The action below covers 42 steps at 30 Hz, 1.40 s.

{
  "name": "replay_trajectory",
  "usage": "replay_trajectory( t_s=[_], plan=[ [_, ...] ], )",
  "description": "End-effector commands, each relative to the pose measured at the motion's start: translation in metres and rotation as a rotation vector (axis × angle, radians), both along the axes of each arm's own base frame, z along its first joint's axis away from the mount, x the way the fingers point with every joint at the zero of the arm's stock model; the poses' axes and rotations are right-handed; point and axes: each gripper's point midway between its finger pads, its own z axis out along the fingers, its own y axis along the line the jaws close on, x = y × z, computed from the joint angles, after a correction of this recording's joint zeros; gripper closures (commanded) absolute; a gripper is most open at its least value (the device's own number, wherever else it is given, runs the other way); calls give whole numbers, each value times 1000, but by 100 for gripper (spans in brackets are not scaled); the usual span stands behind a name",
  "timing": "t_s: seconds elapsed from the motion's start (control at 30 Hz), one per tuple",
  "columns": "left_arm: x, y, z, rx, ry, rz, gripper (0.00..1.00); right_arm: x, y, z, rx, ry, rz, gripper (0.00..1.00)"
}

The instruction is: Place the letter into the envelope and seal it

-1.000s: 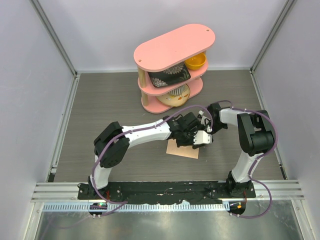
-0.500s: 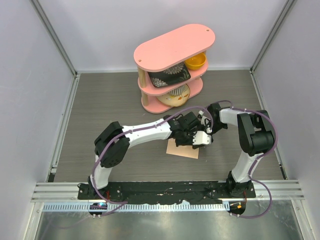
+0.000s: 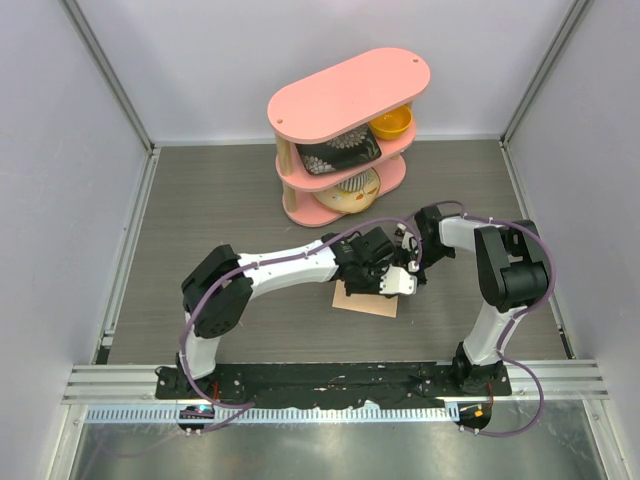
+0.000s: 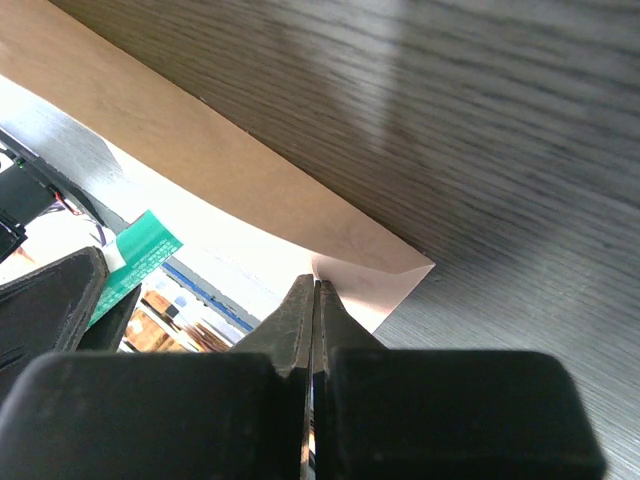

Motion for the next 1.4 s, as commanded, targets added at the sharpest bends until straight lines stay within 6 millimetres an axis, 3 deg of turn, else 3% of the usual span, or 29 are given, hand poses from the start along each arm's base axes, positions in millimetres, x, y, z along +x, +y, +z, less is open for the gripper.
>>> replay_trajectory(
  t_s=[0.0, 0.27, 0.4, 0.53, 0.6, 0.97, 1.1, 1.23, 1.37],
  plan=[
    [-4, 10, 4, 26, 8, -6, 100, 9, -19, -29, -145, -79, 31, 99],
    [-7, -23, -1, -6, 29, -12, 100, 9, -20, -29, -147, -78, 29, 99],
    [1, -14, 5, 0, 10, 1, 100, 9, -20, -29, -146, -81, 29, 99],
    [5, 16, 5, 41, 7, 14, 100, 9, -20, -28, -147, -84, 30, 99],
    [5, 21, 5, 48, 6, 11, 100, 9, -20, -29, -146, -83, 29, 99],
    [-12, -25, -3, 23, 41, -41, 100, 10, -21, -29, -150, -85, 26, 99],
    [-4, -13, 8, 27, 13, -27, 100, 9, -20, -29, -149, -82, 26, 99],
    [0, 14, 5, 68, 2, -14, 100, 9, -20, -28, -149, -85, 27, 99],
    [-6, 17, 0, 87, 19, -11, 100, 9, -20, -28, -144, -87, 27, 99]
  ],
)
